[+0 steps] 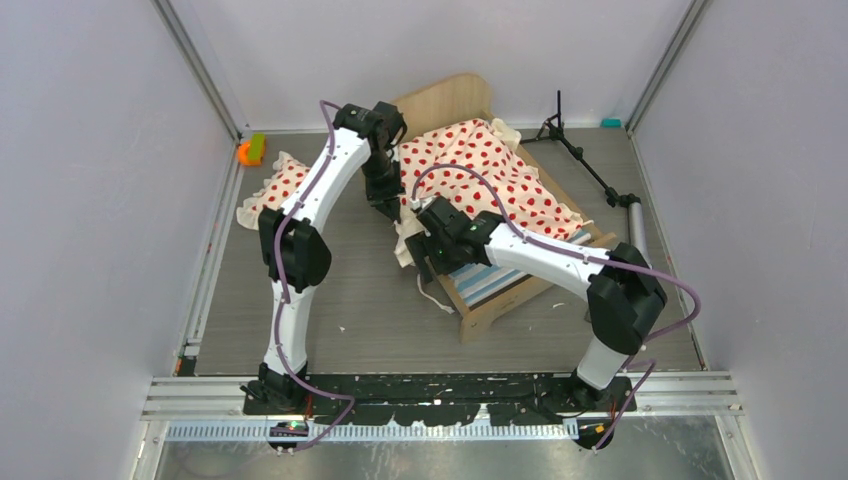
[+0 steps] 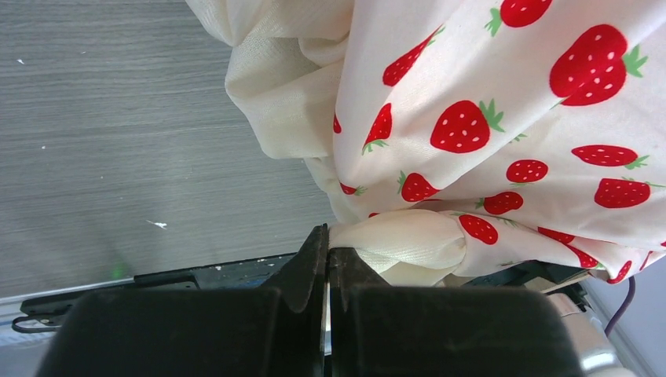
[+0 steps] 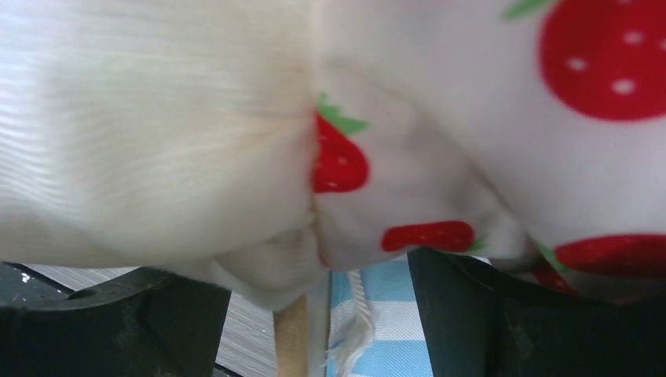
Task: Set up the pet bed
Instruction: Cross the ropes on the bed frame.
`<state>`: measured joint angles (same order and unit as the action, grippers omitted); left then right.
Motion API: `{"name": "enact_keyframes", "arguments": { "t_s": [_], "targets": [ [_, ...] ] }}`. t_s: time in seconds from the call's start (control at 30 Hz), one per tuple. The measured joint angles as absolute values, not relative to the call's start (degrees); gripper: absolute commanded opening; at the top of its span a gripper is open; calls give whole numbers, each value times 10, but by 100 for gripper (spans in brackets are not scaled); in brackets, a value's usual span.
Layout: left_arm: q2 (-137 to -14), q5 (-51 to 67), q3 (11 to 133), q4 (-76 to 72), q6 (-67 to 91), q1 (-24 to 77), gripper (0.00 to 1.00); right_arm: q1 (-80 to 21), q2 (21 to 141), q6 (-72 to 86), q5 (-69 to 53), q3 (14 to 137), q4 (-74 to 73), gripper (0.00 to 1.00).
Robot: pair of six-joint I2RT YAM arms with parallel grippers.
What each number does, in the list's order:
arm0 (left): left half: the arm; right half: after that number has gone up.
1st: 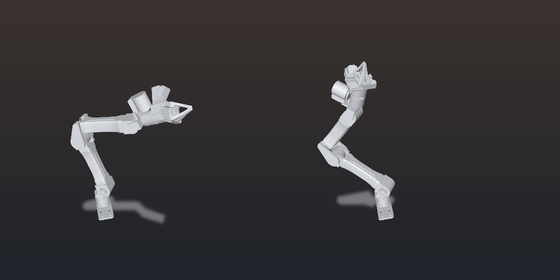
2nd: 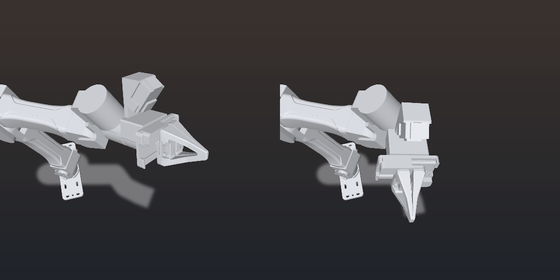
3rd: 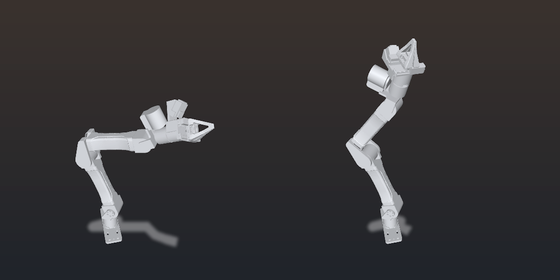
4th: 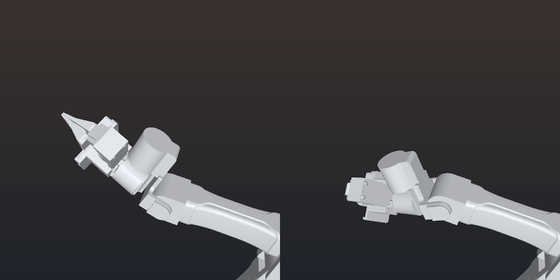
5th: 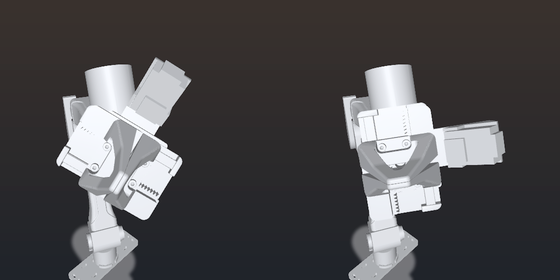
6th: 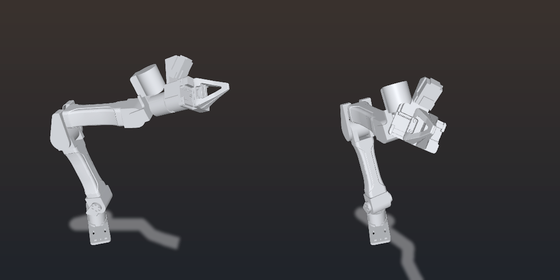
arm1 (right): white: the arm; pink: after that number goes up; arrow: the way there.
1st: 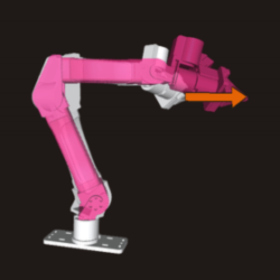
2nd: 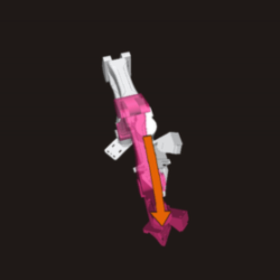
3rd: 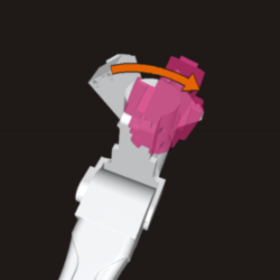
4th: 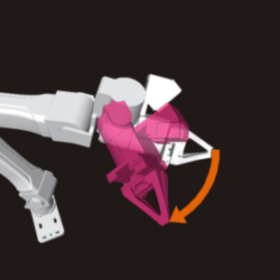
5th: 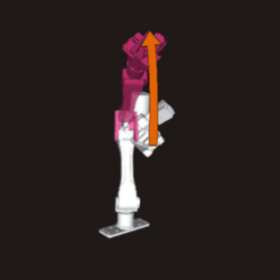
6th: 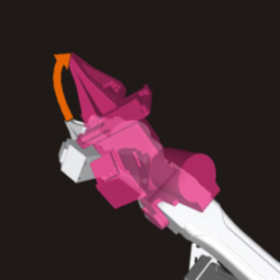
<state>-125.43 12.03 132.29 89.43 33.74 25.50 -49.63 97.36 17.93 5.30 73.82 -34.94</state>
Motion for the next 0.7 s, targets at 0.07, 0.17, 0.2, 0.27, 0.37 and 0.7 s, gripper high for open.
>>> {"name": "enact_keyframes", "arguments": {
  "t_s": [0.07,0.17,0.2,0.27,0.37,0.7],
  "targets": [
    [-1254,120,1323,894,337,255,0,-492,970,179,53,733,-350,82],
    [-1254,120,1322,894,337,255,0,-488,967,179,48,733,-350,82],
    [-1254,120,1321,894,337,255,0,-488,966,179,46,733,-350,81],
    [-1254,120,1320,894,337,255,0,-487,963,180,41,733,-347,80],
    [-1254,120,1319,894,337,255,0,-487,952,180,29,728,-337,79],
    [-1253,120,1317,894,337,255,0,-487,930,186,-38,716,-284,79]
  ]
}}
